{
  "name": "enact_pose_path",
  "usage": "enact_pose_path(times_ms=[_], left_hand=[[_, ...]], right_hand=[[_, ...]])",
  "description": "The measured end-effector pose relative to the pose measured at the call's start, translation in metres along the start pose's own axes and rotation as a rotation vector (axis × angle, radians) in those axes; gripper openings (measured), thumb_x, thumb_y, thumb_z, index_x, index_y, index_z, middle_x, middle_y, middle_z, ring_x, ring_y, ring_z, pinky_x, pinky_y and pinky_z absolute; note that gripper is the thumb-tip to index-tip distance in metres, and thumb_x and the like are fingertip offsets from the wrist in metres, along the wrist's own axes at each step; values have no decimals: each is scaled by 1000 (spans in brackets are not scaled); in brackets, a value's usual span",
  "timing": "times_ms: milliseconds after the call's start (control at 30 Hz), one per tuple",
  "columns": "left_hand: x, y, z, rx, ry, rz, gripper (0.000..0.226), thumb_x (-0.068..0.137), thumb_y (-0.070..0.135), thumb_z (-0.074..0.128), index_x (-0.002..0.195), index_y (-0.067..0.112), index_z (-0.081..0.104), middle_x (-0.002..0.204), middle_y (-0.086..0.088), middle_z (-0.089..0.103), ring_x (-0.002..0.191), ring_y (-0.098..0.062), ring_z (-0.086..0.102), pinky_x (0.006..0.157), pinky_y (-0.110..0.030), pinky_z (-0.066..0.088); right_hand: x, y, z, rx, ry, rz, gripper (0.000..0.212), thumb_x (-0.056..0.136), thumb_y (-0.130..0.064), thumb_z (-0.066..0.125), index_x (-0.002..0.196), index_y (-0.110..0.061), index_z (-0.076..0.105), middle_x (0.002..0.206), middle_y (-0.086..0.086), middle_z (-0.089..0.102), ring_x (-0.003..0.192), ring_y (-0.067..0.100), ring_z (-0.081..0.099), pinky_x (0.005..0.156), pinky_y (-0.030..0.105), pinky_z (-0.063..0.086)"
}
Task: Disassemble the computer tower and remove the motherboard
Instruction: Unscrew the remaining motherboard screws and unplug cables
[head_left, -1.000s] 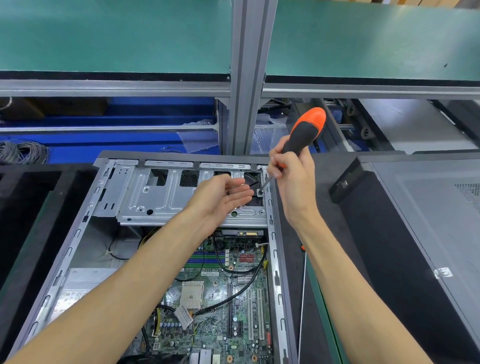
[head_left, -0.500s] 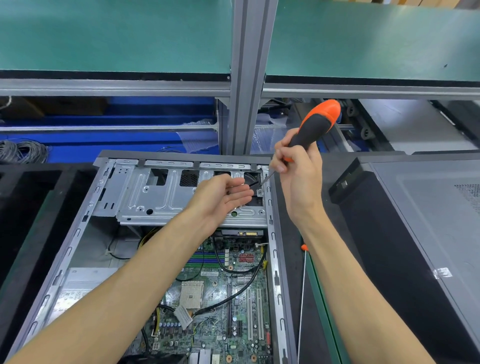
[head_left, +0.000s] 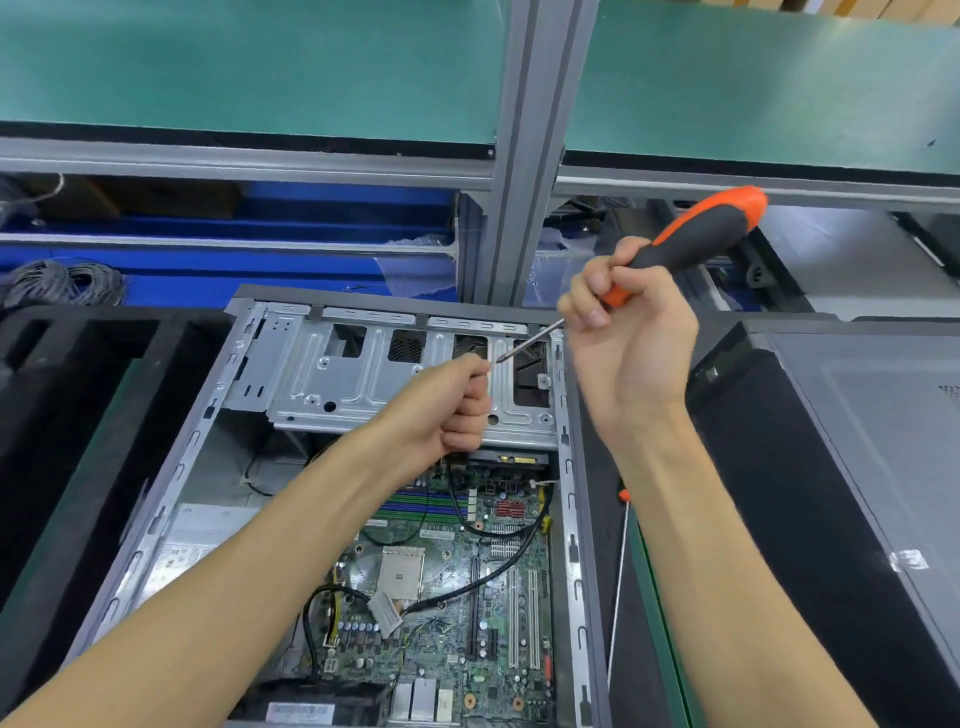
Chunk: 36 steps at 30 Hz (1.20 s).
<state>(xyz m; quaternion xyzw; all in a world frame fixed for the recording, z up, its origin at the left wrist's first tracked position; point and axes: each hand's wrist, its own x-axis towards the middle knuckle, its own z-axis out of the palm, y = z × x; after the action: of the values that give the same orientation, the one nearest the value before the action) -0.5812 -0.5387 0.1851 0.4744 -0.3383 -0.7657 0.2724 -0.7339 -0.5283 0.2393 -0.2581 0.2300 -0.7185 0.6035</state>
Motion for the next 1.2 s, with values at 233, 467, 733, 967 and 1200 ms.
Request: enact_pose_path(times_ms=[233, 467, 733, 967, 1200], left_hand=[[-62, 11, -74, -314, 175, 171, 21, 99, 11, 47, 88, 3, 63, 70, -7, 61, 58, -18, 60, 54, -26, 54], [-119, 0, -153, -210, 434, 209, 20, 95, 10, 49, 77, 10, 57, 59, 0, 38, 42, -11, 33, 38, -20, 26], [-149, -7, -188, -425, 478, 247, 24, 88, -6, 28, 78, 8, 44, 70, -3, 37, 47, -11, 33, 41, -20, 28], [-105, 15, -113, -346, 208, 271, 21, 101, -7, 36, 104, -7, 57, 83, -20, 70, 69, -25, 73, 59, -25, 58], [-45, 9, 4, -200, -160, 113, 20, 101, 4, 47, 107, -8, 61, 90, -23, 74, 84, -29, 75, 68, -29, 60]], right_hand=[[-3, 64, 51, 110, -54, 194, 19, 90, 0, 33, 84, -16, 41, 70, 0, 36, 54, 12, 26, 59, 26, 24], [-23, 149, 116, 63, -173, 409, 19, 90, -1, 33, 84, -16, 41, 69, 0, 35, 52, 11, 27, 59, 27, 23], [-30, 179, 144, 103, -220, 453, 14, 84, -2, 42, 83, -17, 41, 69, -1, 36, 53, 12, 26, 59, 26, 24], [-19, 114, 108, 15, -35, 354, 19, 91, -3, 33, 83, -16, 43, 64, -4, 35, 45, 8, 24, 44, 20, 23], [-40, -11, 22, -7, 182, 126, 20, 91, -6, 30, 81, -17, 43, 64, -6, 26, 45, 8, 12, 40, 19, 15]])
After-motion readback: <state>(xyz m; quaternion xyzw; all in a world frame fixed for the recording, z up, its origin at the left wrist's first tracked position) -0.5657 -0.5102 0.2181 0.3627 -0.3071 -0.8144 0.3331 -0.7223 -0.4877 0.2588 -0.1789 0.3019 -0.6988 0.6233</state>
